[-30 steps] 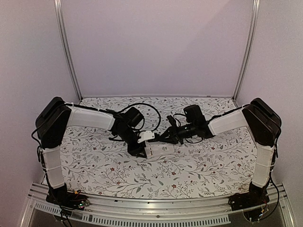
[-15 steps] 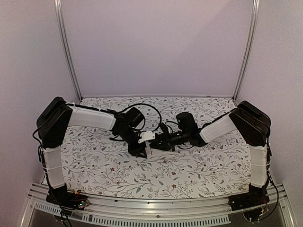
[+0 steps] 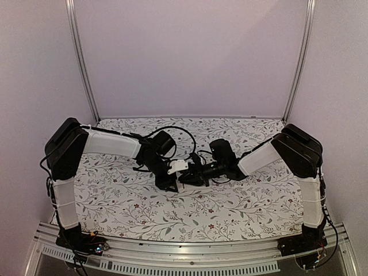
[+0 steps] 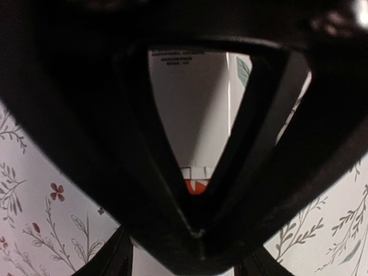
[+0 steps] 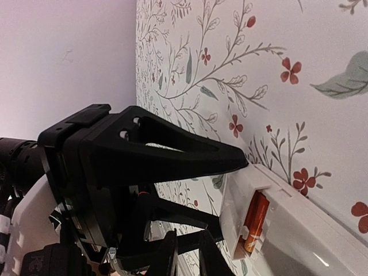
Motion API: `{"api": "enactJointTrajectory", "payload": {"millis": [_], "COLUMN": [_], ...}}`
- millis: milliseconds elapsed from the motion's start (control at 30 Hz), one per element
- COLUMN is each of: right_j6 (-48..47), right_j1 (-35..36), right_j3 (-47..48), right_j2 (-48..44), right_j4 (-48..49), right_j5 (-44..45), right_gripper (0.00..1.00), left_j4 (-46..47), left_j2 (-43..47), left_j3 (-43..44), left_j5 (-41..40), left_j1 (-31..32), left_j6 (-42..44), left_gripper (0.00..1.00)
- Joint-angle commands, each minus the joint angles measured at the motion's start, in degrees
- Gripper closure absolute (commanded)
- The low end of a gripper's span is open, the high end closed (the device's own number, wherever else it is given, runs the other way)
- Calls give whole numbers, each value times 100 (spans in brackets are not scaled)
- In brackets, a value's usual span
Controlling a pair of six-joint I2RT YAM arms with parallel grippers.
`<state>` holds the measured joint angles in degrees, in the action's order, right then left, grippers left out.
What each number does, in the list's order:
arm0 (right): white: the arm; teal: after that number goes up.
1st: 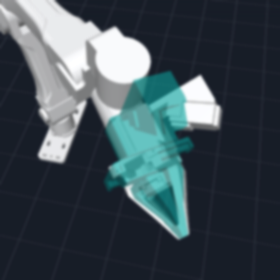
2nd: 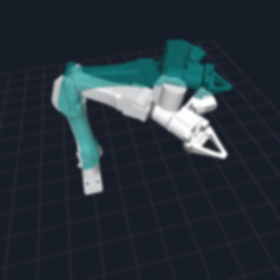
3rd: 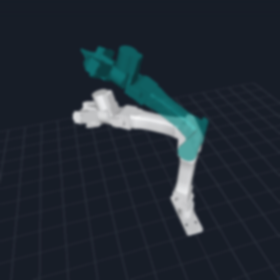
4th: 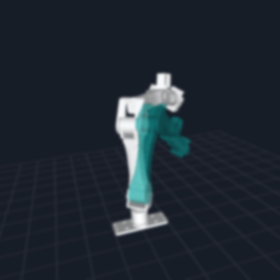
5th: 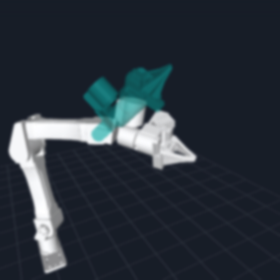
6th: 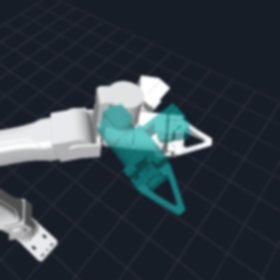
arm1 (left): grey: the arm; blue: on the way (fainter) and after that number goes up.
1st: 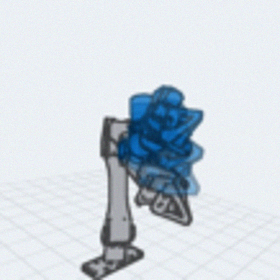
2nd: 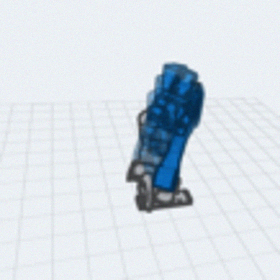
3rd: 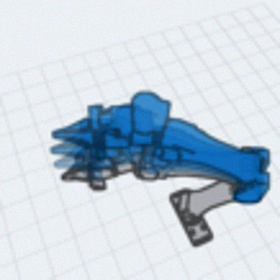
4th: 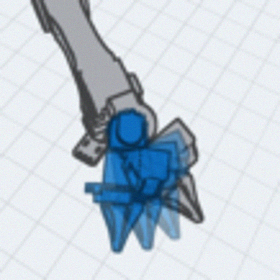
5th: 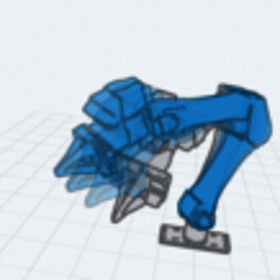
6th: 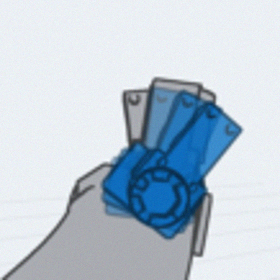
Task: Load the batteries into the remote control
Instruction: Load the battery cover onto the remote control without the battery cover.
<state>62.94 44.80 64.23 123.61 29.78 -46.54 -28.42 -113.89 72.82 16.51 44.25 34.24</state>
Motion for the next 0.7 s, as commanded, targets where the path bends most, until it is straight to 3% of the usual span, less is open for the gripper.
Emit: {"api": "enactJointTrajectory", "payload": {"millis": [0, 167, 667], "right_j6": [-137, -206, -332], "right_j1": [97, 111, 187], "right_j3": [-16, -63, -113], "right_j2": [79, 98, 172], "right_j4": [-183, -262, -565], "right_j5": [237, 250, 446], "right_gripper": [84, 69, 52], "left_j4": [-84, -55, 21], "left_j2": [-82, -90, 0], "left_j3": [9, 5, -44], "left_j5": [87, 101, 175], "left_j1": [101, 101, 128], "left_j6": [21, 15, 25], "left_gripper": [46, 46, 39]}}
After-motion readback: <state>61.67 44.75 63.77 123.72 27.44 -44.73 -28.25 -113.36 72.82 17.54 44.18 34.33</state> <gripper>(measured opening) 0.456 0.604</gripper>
